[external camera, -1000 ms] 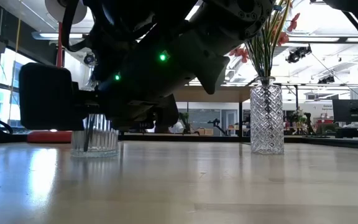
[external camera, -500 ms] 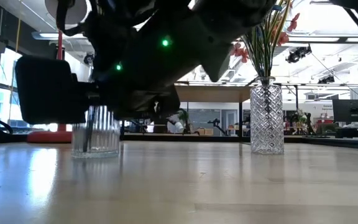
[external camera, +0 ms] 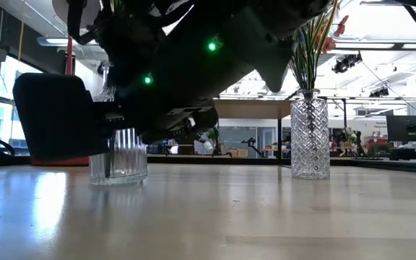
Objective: Pick and place flowers into a vace then onto a shelf
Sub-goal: Adjust the left transparent flower vase
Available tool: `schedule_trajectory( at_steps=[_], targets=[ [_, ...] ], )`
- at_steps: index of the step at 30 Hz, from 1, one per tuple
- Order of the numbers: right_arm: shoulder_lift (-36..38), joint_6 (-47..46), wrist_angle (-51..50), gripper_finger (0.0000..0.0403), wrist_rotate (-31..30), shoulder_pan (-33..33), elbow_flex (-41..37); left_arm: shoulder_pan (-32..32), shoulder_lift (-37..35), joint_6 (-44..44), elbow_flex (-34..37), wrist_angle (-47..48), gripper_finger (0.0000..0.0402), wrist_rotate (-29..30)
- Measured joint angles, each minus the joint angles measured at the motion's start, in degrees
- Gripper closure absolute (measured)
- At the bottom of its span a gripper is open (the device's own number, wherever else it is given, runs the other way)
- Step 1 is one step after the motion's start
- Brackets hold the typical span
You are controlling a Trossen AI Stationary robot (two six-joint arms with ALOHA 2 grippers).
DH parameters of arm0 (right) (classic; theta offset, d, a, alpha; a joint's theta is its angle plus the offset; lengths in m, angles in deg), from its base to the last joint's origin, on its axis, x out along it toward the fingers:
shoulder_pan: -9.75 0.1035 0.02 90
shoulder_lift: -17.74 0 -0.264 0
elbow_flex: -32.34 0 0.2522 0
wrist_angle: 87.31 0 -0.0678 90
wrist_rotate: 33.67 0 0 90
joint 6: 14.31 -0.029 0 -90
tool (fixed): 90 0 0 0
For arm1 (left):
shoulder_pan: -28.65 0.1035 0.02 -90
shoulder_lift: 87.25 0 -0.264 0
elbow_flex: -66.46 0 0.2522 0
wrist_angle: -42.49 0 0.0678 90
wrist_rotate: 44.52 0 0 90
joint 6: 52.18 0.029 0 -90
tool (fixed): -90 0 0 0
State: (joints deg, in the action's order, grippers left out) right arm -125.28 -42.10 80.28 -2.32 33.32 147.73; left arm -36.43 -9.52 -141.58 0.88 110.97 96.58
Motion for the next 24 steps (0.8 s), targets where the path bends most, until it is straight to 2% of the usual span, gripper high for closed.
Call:
schedule_trajectory(
  at_steps=[4,7,11,17,24],
  targets=[
    [0.00,-2.19,0.21,0.0109,4.17,-0.48,0.00,5.77,0.09,14.63,3.52,-10.73,0.0123,0.39],
    [0.00,-1.72,0.19,0.0109,3.57,-0.39,0.00,10.89,0.09,25.43,5.77,-18.01,0.0134,0.09],
    [-0.02,-1.30,0.17,0.0109,3.80,-0.38,-0.02,17.63,0.11,36.23,9.46,-30.97,0.0143,-5.41],
    [-0.04,-0.93,0.13,0.0109,4.00,-0.39,-0.07,23.52,0.13,40.87,12.20,-38.62,0.0139,-6.20],
    [-0.07,-0.56,0.03,0.0109,4.04,-0.39,-0.07,23.50,0.13,44.50,12.16,-43.09,0.0121,-4.00]
  ],
)
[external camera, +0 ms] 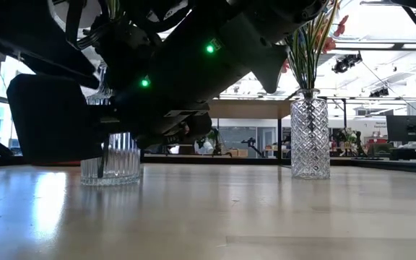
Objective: Pick and place flowers into a vace then onto a shelf
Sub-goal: Adjust the left transparent flower vase
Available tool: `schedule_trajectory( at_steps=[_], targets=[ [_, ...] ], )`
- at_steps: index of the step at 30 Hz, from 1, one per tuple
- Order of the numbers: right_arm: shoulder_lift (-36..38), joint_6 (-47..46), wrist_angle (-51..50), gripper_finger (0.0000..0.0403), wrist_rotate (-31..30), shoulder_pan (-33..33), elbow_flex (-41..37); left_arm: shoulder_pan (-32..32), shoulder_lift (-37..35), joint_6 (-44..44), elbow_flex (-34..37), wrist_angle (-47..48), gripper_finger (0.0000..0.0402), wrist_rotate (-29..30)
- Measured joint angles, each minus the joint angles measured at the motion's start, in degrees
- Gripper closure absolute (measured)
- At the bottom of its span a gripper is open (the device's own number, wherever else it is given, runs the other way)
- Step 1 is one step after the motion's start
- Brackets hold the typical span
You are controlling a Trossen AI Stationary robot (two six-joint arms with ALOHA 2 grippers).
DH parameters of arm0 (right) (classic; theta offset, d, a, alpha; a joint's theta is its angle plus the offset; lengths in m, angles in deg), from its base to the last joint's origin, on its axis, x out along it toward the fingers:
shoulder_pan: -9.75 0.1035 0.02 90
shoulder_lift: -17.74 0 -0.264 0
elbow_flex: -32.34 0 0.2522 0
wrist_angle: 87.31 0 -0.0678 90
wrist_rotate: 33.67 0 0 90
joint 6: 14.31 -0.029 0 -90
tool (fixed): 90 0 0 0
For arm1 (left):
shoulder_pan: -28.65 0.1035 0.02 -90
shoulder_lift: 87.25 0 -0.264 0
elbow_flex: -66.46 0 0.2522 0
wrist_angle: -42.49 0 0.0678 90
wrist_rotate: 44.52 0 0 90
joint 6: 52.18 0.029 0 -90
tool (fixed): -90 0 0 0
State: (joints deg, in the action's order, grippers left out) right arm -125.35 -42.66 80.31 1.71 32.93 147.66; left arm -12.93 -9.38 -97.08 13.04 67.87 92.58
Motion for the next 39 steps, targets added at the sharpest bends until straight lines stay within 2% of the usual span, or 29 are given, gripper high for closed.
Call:
schedule_trajectory(
  at_steps=[2,8,11,15,25,39],
  targets=[
    [-0.01,-0.01,-0.01,0.0109,0.17,0.00,0.00,0.56,0.02,1.47,0.00,-0.52,0.0115,0.15],
    [-0.04,-0.04,0.03,0.0109,0.50,-0.08,-0.02,4.56,3.11,6.27,0.00,-5.59,0.0107,-4.51],
    [-0.04,-0.06,0.07,0.0109,1.64,-0.31,-0.07,6.48,4.38,11.53,0.00,-9.08,0.0117,-7.61],
    [-0.05,-0.82,0.12,0.0109,2.16,-0.33,-0.11,8.16,4.79,13.29,-0.02,-9.64,0.0145,-9.70],
    [-0.11,0.11,0.09,0.0109,1.92,0.62,-0.11,8.16,4.72,13.08,-0.24,-8.72,0.0211,-9.04],
    [-0.04,0.03,-1.47,0.0109,1.71,1.75,-0.07,8.16,5.55,12.26,-0.33,-6.55,0.0217,-9.17]
  ],
)
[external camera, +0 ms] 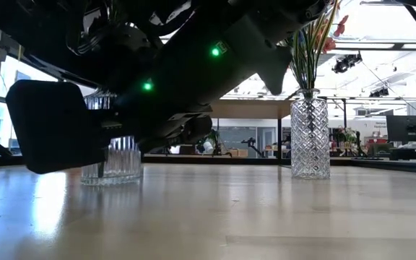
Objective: Pick and place flowers into a vace then onto a shelf
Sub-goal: Adjust the left transparent flower vase
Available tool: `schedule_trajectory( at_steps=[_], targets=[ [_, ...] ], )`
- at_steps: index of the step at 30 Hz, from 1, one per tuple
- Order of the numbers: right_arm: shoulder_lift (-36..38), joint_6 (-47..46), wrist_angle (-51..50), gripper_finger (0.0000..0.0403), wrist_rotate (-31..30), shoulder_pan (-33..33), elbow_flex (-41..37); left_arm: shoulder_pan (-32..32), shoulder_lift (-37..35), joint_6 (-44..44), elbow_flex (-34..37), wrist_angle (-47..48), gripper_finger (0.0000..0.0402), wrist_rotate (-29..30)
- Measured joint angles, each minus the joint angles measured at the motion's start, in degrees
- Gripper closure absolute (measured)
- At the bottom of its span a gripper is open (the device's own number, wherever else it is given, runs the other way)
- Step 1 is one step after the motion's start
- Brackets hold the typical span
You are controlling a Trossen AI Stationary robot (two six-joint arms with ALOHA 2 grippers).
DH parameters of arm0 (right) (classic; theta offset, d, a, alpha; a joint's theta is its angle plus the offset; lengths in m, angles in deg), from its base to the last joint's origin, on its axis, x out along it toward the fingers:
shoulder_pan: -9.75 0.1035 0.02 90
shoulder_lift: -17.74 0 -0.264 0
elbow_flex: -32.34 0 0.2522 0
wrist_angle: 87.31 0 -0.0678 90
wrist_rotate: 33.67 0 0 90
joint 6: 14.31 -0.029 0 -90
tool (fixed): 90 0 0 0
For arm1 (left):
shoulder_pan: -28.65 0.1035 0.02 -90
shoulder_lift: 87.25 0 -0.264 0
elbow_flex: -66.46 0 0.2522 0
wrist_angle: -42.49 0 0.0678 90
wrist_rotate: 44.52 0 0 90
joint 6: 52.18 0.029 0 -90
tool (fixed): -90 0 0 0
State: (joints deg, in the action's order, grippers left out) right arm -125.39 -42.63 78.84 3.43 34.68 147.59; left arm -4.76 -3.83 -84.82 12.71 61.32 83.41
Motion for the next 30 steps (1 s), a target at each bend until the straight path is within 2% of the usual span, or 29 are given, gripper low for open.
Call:
schedule_trajectory(
  at_steps=[5,10,20,26,30],
  targets=[
    [0.18,-0.13,-2.40,0.0109,-0.35,0.51,0.11,0.69,0.00,-0.18,0.00,-0.01,0.0218,-1.33],
    [0.22,0.26,-4.81,0.0109,-4.01,0.07,0.15,1.20,0.00,-0.09,0.01,-0.27,0.0218,-2.71],
    [0.39,-1.07,-6.15,0.0109,-1.83,-1.40,0.20,1.36,0.07,-0.52,0.15,-0.12,0.0218,-2.47],
    [0.39,-2.18,-5.67,0.0109,-8.49,-0.22,1.28,1.35,0.07,-0.72,0.15,-0.28,0.0218,-3.02],
    [0.55,-1.92,-8.25,0.0109,-6.03,-0.83,1.73,1.31,0.07,-0.92,0.15,-0.10,0.0218,-2.60]
  ],
)
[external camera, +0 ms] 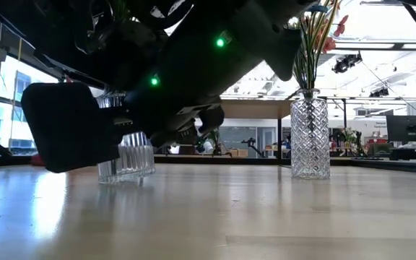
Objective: Pick and place flowers into a vace then onto a shelf
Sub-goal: Adjust the left transparent flower vase
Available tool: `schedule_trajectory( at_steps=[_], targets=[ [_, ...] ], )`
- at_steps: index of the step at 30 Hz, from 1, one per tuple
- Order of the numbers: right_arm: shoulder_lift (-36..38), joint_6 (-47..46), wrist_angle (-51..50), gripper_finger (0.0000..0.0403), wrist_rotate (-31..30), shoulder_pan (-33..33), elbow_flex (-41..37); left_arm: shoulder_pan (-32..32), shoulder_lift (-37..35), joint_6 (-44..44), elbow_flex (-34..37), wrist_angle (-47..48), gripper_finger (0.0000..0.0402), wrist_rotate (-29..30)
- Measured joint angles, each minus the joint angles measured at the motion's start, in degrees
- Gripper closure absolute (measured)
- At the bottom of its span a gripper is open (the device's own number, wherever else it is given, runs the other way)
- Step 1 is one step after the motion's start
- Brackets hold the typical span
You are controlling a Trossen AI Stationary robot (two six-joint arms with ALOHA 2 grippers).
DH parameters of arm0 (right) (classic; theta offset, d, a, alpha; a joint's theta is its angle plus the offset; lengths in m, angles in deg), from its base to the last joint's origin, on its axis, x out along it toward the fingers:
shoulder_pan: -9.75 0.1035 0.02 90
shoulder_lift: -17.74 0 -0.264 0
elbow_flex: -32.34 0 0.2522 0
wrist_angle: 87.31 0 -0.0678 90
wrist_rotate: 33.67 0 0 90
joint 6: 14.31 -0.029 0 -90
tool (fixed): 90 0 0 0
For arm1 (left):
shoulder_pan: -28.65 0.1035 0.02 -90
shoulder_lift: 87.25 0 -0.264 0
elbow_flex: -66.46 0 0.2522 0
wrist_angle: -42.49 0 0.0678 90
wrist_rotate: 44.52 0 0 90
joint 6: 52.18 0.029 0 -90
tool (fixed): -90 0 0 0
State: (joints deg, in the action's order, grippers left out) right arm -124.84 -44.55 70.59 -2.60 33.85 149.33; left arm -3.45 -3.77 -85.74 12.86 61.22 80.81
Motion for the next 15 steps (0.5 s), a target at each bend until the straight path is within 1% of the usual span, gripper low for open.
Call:
schedule_trajectory(
  at_steps=[2,5,8,12,15],
  targets=[
    [0.24,-1.64,-1.91,0.0109,1.50,-0.09,0.12,0.00,0.00,-0.13,0.00,-0.02,0.0218,0.13],
    [0.25,-3.95,-1.80,0.0107,1.36,0.24,0.12,0.00,0.04,-0.04,0.00,-0.26,0.0218,0.01],
    [0.20,-5.34,-1.31,0.0096,1.96,0.42,0.08,-0.04,0.06,0.21,0.00,0.00,0.0218,0.00],
    [0.19,-5.58,-2.74,0.0077,4.51,0.34,0.08,0.34,0.11,0.33,0.08,0.29,0.0218,0.03],
    [0.13,-5.68,-2.35,0.0070,6.66,0.09,0.17,0.85,0.09,0.37,0.07,0.33,0.0218,-0.57]
  ],
)
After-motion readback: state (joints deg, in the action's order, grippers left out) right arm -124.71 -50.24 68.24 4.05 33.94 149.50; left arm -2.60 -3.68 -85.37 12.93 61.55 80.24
